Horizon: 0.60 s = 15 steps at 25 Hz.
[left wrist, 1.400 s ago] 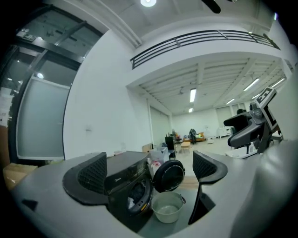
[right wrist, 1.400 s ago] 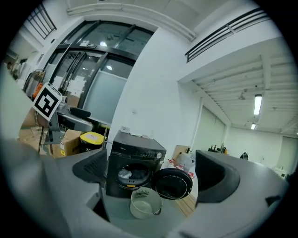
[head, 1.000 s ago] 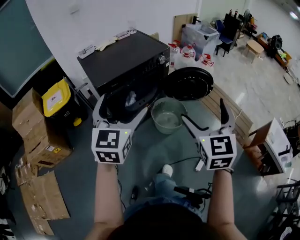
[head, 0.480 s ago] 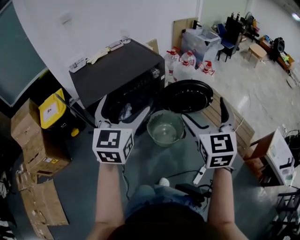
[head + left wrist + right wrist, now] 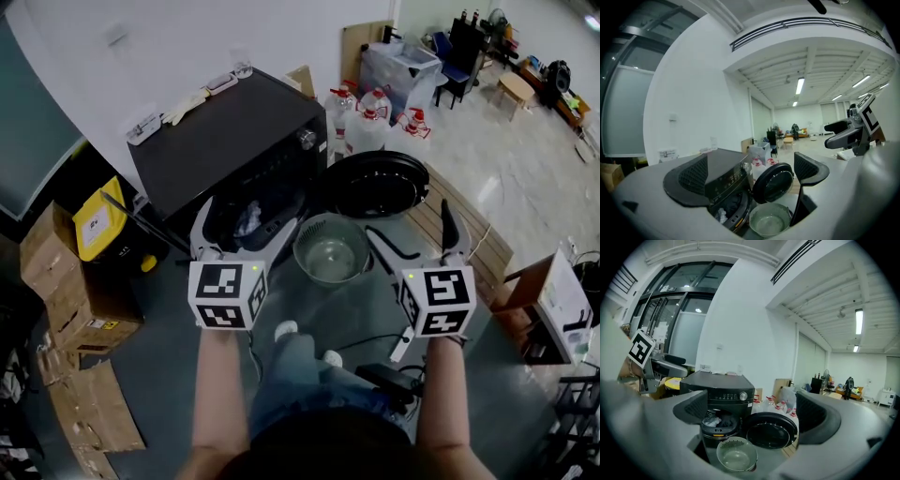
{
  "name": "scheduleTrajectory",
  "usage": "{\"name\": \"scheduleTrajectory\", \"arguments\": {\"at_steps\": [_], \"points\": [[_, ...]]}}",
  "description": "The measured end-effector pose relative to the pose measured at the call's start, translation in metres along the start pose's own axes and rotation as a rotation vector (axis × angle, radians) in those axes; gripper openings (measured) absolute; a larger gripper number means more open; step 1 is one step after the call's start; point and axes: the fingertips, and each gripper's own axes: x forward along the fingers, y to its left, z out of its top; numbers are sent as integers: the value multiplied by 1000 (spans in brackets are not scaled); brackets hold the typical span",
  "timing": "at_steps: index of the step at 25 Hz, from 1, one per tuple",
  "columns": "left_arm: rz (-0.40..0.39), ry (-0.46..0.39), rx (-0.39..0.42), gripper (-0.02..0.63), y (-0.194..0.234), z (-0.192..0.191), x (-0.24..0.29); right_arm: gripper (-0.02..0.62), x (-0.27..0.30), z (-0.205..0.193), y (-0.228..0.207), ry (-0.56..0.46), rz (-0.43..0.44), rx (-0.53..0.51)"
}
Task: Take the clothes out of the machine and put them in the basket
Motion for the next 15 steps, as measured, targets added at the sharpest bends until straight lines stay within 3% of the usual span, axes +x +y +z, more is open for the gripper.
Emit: {"name": "scheduleTrajectory", "arguments": {"at_steps": [7, 15], "points": [[-51, 47, 27, 554, 18, -11, 35, 569, 29, -11, 1, 60, -45, 24], [-167, 92, 27, 554, 38, -31, 85, 569, 71, -21, 11, 120, -125, 86]]}}
